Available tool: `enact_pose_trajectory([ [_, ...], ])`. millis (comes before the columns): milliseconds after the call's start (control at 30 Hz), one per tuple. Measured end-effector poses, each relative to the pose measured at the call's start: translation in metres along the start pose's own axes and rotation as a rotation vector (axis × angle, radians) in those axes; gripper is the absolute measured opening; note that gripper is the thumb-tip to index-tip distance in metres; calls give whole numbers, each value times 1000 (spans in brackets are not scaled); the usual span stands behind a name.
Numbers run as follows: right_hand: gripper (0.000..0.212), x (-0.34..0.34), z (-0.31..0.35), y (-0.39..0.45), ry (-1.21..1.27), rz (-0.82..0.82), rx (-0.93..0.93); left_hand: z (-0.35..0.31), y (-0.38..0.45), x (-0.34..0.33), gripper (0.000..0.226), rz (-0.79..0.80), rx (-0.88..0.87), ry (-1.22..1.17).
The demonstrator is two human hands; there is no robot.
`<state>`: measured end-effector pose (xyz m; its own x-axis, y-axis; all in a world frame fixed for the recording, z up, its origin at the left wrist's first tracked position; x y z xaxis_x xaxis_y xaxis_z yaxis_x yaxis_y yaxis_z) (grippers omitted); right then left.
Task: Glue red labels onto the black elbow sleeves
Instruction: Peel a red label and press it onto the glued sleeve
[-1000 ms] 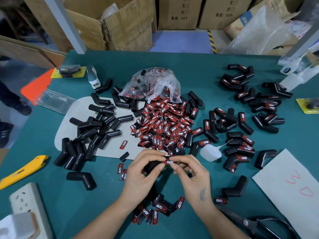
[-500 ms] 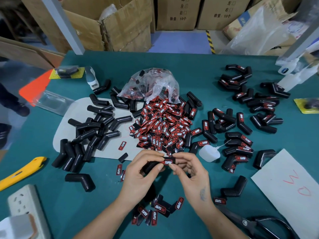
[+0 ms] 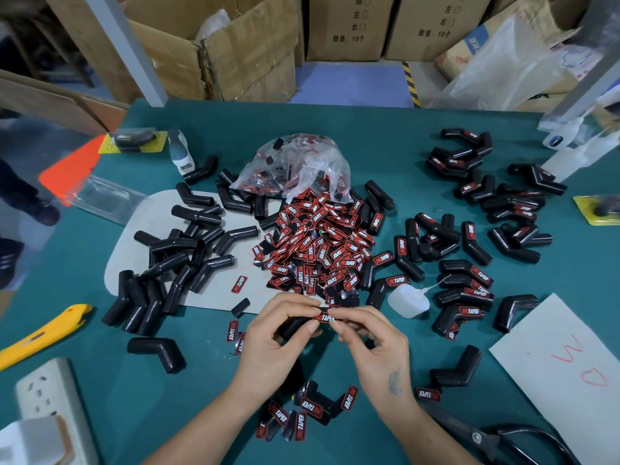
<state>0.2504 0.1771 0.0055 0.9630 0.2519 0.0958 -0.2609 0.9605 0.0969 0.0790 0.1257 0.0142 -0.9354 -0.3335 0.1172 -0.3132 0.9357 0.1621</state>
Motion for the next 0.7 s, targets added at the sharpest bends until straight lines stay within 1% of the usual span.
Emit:
enact_pose_trajectory([
  [167,26,0,2,0,-1,-3,9,1,0,0,18,7,28,-26],
  [267,26,0,3,0,11,-8,13,3,0,-1,29,4,47,-38],
  [333,26,0,4,0,19,-9,19,2,1,-1,32,0,32,-29],
  [567,16,0,9,0,37,-15,24,-1,0,-1,30,-8,-3,-4],
  [700,15,0,11,0,42,-15,19,-4,0,1,28,-27,-54,81],
])
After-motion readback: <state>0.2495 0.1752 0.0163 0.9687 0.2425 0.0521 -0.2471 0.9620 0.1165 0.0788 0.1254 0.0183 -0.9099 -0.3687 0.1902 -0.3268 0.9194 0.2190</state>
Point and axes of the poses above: each hand's wrist, its own y-axis towards the middle knuckle, its own x-axis out of the back of the hand, z = x × y, the point moved 7 cm from there along y, towards the middle knuckle, and after that the axes turned 4 degrees about y, right-handed, at the moved point
